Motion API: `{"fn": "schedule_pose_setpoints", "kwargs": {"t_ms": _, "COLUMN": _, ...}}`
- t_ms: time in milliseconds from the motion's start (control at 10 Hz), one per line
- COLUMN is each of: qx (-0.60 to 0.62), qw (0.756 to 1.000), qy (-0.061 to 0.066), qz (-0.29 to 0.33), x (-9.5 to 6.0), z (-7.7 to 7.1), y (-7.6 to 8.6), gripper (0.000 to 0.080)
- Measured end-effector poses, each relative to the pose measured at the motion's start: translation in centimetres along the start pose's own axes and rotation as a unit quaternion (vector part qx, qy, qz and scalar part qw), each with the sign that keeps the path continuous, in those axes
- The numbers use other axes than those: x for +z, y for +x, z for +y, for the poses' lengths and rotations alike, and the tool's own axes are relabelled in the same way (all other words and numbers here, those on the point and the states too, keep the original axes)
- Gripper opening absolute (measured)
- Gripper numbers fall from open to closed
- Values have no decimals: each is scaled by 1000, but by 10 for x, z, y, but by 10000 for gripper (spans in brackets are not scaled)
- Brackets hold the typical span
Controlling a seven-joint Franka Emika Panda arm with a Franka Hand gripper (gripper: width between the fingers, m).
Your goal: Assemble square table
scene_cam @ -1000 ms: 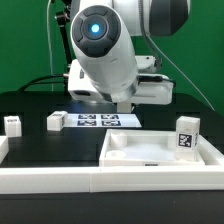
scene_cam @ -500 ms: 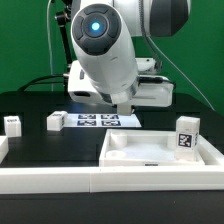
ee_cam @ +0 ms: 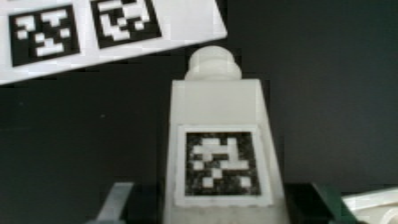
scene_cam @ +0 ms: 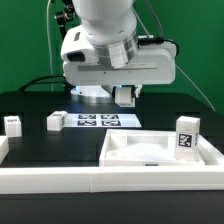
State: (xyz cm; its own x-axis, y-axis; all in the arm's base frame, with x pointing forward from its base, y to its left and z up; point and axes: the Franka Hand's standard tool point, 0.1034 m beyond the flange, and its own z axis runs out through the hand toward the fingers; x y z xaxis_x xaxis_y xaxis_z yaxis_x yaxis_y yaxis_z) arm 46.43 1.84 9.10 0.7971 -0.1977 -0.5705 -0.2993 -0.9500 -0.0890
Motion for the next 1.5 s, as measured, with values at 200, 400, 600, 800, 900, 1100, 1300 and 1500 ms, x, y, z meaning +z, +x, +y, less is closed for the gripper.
{"fn": "schedule_pose_setpoints", "kwargs": {"t_ms": 200, "qx": -4, "qw": 997, "qy": 0, "qz": 75, "x": -1, "z": -1, "y": 4, "gripper": 290}}
{"fn": "schedule_pose_setpoints", "kwargs": {"t_ms": 400, "qx": -39, "qw": 983, "qy": -26, "qz": 176, "x": -1, "z": -1, "y": 17, "gripper": 290}}
{"fn": "schedule_pose_setpoints", "kwargs": {"t_ms": 600, "qx": -65, "qw": 971, "qy": -32, "qz": 227, "x": -20, "z": -1, "y": 23, "gripper": 290}}
{"fn": "schedule_pose_setpoints", "kwargs": {"t_ms": 800, "qx": -83, "qw": 950, "qy": -36, "qz": 298, "x": -47, "z": 0, "y": 39, "gripper": 290}}
{"fn": "schedule_pose_setpoints", "kwargs": {"t_ms": 900, "qx": -85, "qw": 935, "qy": -39, "qz": 343, "x": -46, "z": 0, "y": 42, "gripper": 290}}
{"fn": "schedule_pose_setpoints", "kwargs": {"t_ms": 1100, "qx": -87, "qw": 916, "qy": -42, "qz": 389, "x": -43, "z": 3, "y": 42, "gripper": 291}}
{"fn": "schedule_pose_setpoints", "kwargs": {"t_ms": 1300, "qx": -92, "qw": 890, "qy": -46, "qz": 445, "x": -52, "z": 3, "y": 45, "gripper": 291}}
{"fn": "schedule_pose_setpoints", "kwargs": {"t_ms": 1500, "qx": -97, "qw": 884, "qy": -48, "qz": 455, "x": -57, "z": 2, "y": 48, "gripper": 291}}
